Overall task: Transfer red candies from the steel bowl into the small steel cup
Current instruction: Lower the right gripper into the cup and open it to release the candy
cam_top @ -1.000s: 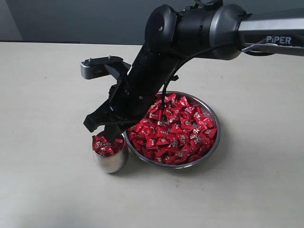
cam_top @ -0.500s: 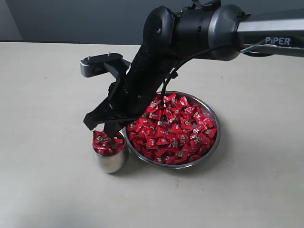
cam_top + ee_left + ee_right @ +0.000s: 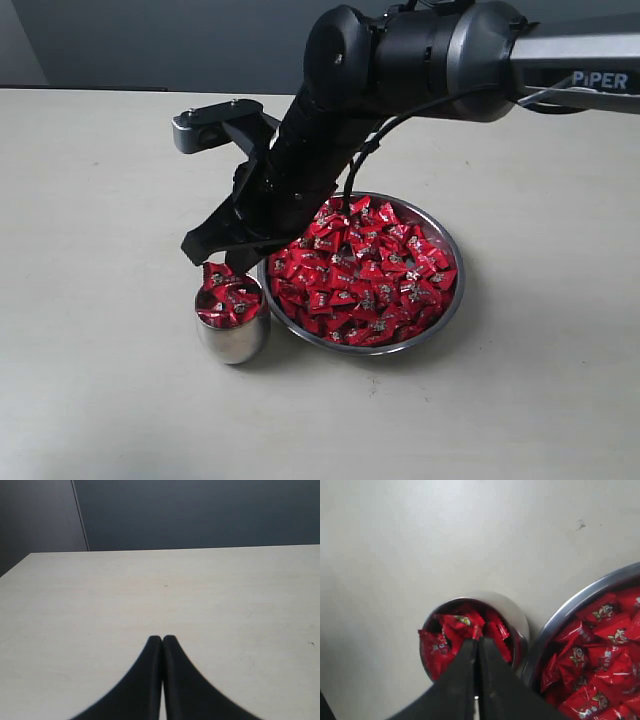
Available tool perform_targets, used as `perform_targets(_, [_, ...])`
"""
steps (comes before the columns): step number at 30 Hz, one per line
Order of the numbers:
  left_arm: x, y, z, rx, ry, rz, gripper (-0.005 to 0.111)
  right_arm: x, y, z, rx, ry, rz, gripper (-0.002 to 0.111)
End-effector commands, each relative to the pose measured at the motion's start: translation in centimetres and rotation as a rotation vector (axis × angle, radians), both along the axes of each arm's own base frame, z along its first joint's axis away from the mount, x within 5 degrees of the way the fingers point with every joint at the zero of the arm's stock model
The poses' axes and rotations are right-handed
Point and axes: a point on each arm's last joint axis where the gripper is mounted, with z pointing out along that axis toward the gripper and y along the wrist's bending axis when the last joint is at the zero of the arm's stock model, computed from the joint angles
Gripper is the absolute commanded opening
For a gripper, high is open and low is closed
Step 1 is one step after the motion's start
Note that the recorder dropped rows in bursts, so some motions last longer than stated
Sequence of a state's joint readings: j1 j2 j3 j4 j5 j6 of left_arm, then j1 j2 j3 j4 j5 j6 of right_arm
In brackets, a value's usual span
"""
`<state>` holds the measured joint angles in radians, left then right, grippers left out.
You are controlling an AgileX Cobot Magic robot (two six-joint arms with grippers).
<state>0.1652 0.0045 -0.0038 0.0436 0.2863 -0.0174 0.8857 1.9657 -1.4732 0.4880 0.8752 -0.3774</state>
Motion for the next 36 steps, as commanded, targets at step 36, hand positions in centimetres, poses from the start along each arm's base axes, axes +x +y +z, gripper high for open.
perform_targets(36, [-0.02, 0.00, -0.09, -0.001, -0.003, 0.001, 0.000, -0.55, -0.05, 0.37, 0.009, 0.043, 0.048, -0.001])
